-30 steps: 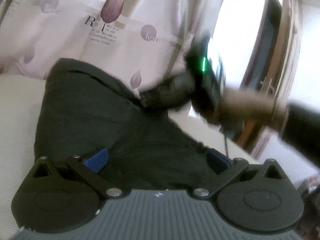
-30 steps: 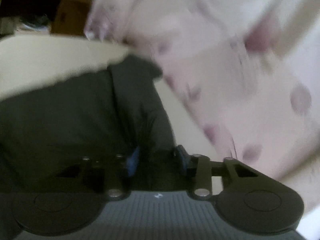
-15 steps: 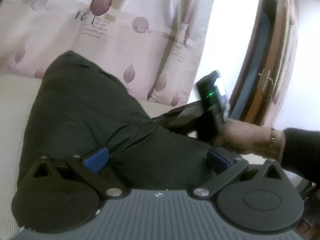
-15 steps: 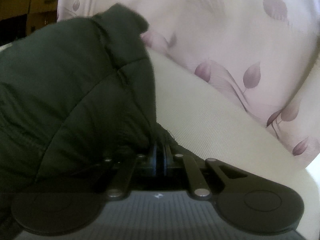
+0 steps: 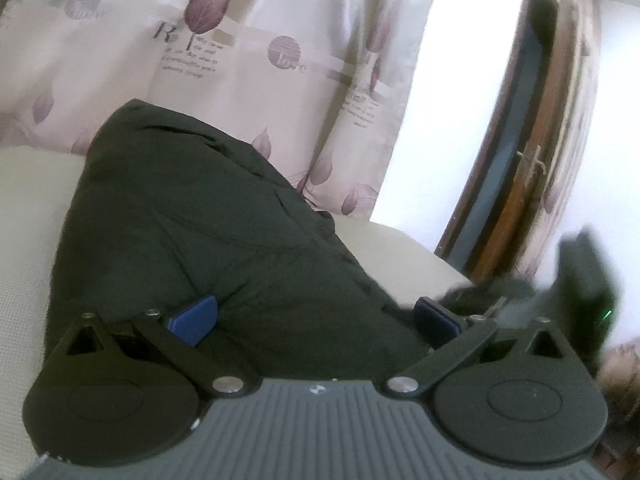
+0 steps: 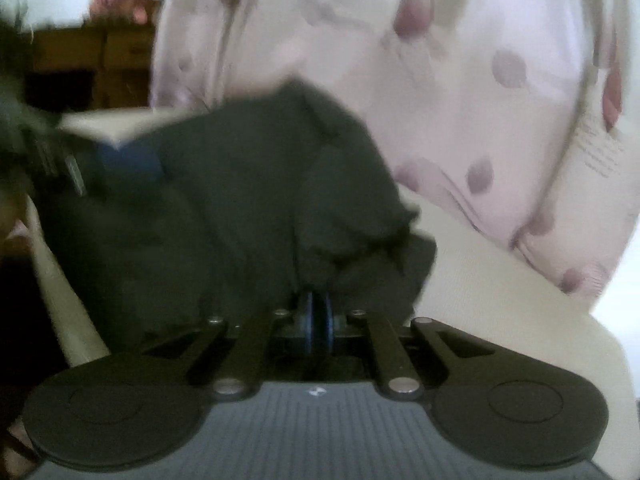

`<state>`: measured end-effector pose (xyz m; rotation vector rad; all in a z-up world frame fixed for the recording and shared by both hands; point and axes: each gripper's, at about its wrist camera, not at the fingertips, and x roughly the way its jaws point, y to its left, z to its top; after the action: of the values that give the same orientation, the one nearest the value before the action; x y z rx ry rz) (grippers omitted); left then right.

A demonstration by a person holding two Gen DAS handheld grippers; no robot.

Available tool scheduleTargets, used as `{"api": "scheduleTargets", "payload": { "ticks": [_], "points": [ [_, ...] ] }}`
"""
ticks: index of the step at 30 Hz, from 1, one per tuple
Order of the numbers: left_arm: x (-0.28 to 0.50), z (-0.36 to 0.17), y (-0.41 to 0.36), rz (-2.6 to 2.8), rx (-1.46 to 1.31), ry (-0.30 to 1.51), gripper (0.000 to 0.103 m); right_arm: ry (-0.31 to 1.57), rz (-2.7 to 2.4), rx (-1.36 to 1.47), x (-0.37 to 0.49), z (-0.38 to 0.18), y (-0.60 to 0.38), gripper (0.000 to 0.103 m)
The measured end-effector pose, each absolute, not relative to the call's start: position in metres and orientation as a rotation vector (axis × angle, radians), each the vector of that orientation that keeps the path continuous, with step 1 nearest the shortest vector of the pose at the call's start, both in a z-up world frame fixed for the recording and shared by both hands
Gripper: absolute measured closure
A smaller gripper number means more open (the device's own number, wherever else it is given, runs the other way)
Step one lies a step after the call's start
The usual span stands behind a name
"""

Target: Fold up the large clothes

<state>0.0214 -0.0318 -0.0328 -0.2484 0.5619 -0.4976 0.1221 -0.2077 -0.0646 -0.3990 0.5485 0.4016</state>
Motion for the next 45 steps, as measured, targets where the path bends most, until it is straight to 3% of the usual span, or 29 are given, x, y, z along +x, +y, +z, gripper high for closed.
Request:
{"api": "scheduleTargets", "payload": {
  "ticks": [8,13,19,21,23,25,36,45],
  "points": [
    [0.021,-0.009,-0.025,-0.377,-0.236,0.59,0.0,0.543,0.379,-0.299,0.133,-0.097,-0.21,0.096],
    [0.022,0.003,-0.031,-0.267,-0.166,0.607,0.0,0.571,0.347,-0.176,0.123,-0.083,-0.218,0.095],
    [0.025,0.014,-0.038,-0.158,-0.051,0.608,0.0,0.414,0.275,-0.024,0.088,-0.051,-0.23,0.093],
    [0.025,0.017,-0.043,-0.117,-0.01,0.592,0.0,0.372,0.275,0.01,0.071,-0.039,-0.229,0.084],
    [0.023,0.02,-0.047,-0.082,0.021,0.576,0.0,0.342,0.269,0.026,0.054,-0.032,-0.226,0.064],
    [0.019,0.022,-0.049,-0.038,0.039,0.55,0.0,0.318,0.262,0.04,0.041,-0.027,-0.225,0.037],
    [0.011,0.031,-0.053,0.091,0.057,0.493,0.0,0.253,0.246,0.079,0.006,-0.002,-0.22,0.021],
    [0.002,0.039,-0.045,0.141,0.028,0.46,0.0,0.243,0.276,0.068,-0.002,0.007,-0.219,0.018]
  ]
}}
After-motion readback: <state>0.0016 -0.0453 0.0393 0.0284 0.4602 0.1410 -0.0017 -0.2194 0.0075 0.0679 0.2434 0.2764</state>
